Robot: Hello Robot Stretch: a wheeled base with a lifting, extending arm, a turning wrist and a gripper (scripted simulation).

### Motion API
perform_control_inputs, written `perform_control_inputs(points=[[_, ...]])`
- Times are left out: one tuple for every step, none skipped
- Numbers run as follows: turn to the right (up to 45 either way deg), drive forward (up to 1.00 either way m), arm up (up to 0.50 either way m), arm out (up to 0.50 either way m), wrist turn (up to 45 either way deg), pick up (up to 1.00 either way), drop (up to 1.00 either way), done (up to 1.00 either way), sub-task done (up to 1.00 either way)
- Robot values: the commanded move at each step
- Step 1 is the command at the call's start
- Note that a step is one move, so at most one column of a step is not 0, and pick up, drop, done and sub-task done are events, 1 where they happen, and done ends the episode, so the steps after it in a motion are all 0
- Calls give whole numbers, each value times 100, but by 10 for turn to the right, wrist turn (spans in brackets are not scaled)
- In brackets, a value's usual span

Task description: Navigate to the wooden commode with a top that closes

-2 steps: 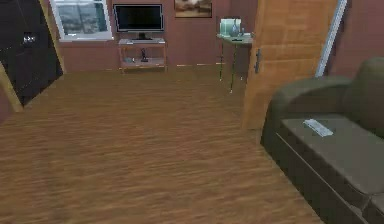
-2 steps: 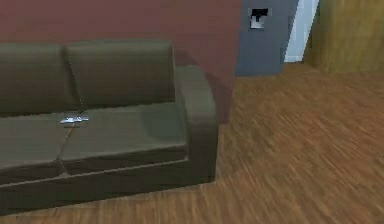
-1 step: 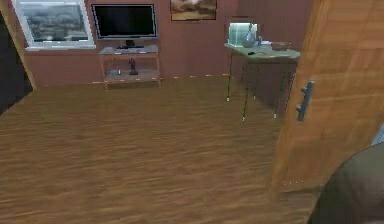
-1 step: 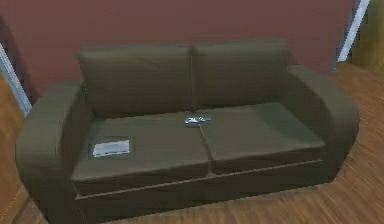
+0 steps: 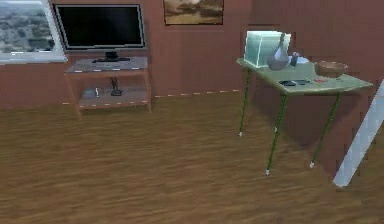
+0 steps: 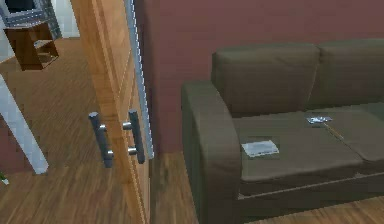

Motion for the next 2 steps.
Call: perform_control_inputs(points=[[-30, 0, 0, 0, 0, 0, 0, 0, 0], [0, 35, 0, 0, 0, 0, 0, 0, 0]])
